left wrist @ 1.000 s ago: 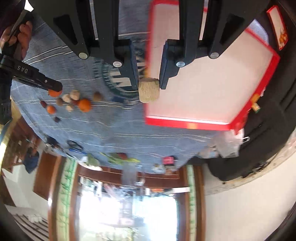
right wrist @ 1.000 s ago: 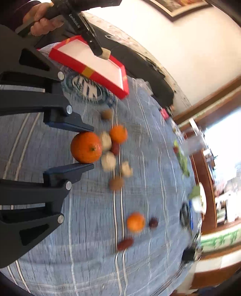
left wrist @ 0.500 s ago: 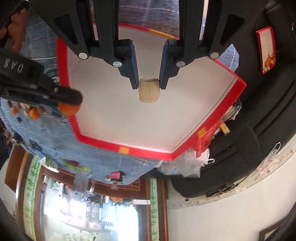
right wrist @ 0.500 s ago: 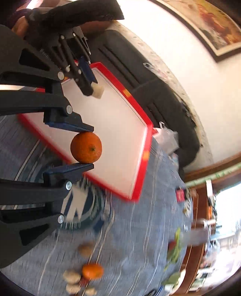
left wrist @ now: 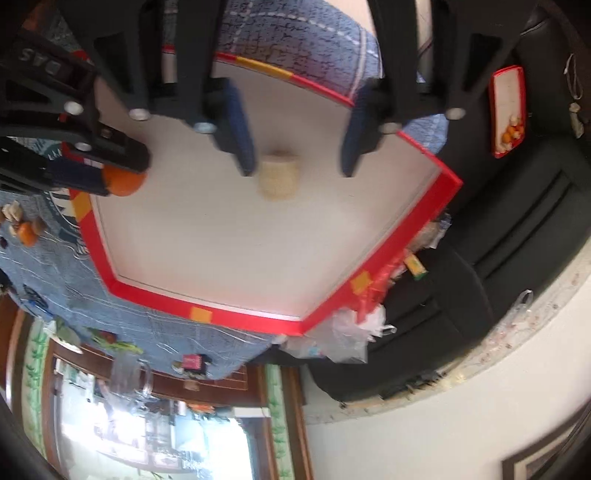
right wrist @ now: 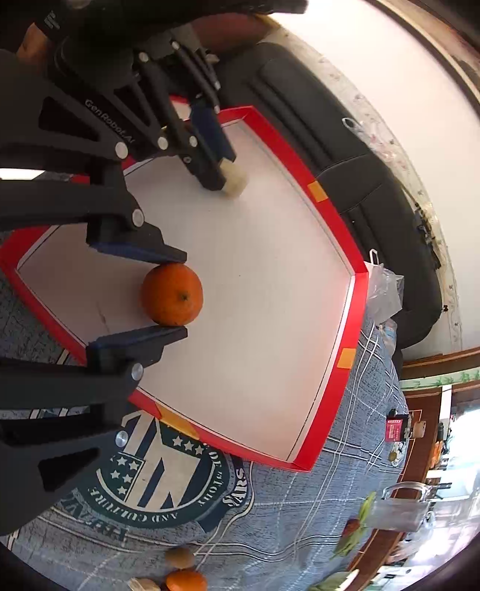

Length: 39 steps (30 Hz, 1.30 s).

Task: Organize fruits
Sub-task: 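Carry both items into the red tray and open both tools, then move both open tools back over the row of fruits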

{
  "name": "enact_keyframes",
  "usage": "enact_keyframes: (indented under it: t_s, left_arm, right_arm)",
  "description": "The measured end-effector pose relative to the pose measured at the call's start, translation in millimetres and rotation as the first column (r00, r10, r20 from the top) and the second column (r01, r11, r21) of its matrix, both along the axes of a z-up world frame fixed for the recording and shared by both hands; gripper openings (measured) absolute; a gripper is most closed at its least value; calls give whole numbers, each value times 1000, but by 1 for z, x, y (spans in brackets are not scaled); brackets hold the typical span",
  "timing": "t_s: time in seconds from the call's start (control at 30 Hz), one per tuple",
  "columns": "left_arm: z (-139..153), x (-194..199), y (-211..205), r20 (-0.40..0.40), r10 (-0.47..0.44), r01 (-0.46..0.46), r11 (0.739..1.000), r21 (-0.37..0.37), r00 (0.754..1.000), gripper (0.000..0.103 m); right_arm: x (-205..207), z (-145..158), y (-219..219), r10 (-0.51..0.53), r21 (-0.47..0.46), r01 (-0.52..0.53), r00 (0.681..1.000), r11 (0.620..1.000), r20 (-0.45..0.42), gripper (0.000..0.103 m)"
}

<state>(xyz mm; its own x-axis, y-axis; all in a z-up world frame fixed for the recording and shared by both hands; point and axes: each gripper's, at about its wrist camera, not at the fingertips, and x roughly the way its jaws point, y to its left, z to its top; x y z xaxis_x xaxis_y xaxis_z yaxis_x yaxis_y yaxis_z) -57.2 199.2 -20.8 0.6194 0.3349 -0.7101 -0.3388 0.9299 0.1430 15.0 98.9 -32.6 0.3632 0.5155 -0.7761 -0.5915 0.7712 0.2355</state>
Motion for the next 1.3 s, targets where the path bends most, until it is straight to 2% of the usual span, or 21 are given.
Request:
enact_keyframes:
  t_s: [0.03, 0.1, 0.23, 0.4, 0.67, 0.83, 1.07, 1.3]
  left_arm:
    - [2, -2, 0, 10, 10, -10, 1000, 16, 1000, 57]
    - [8, -6, 0, 29, 30, -31, 998, 46, 999, 67]
    - [22, -13, -7, 75, 57, -63, 994, 85, 996, 79]
    - [39, -18, -26, 109, 44, -59, 989, 138, 993, 81]
    - [51, -21, -64, 110, -24, 2, 981, 194, 994, 82]
    - [50, -20, -91, 82, -75, 55, 973, 223, 994, 82]
    - [53, -18, -122, 58, -133, 114, 960, 257, 989, 82]
    - [56, -17, -144, 55, -161, 140, 951, 275, 985, 82]
  right_arm:
    - [-1, 2, -2, -6, 4, 6, 1000, 1000, 3, 43]
    - [-4, 7, -7, -13, 30, 12, 1000, 999, 21, 52]
    - [-11, 22, -22, -36, 74, 30, 996, 997, 84, 56]
    - [-22, 36, -45, -82, 94, 68, 984, 993, 159, 66]
    - [-30, 46, -94, -187, 148, 159, 962, 976, 198, 69]
    - [-29, 44, -140, -279, 188, 246, 944, 951, 178, 72]
    - [-24, 41, -202, -408, 252, 367, 903, 896, 137, 72]
    - [-22, 38, -242, -469, 289, 422, 876, 859, 115, 72]
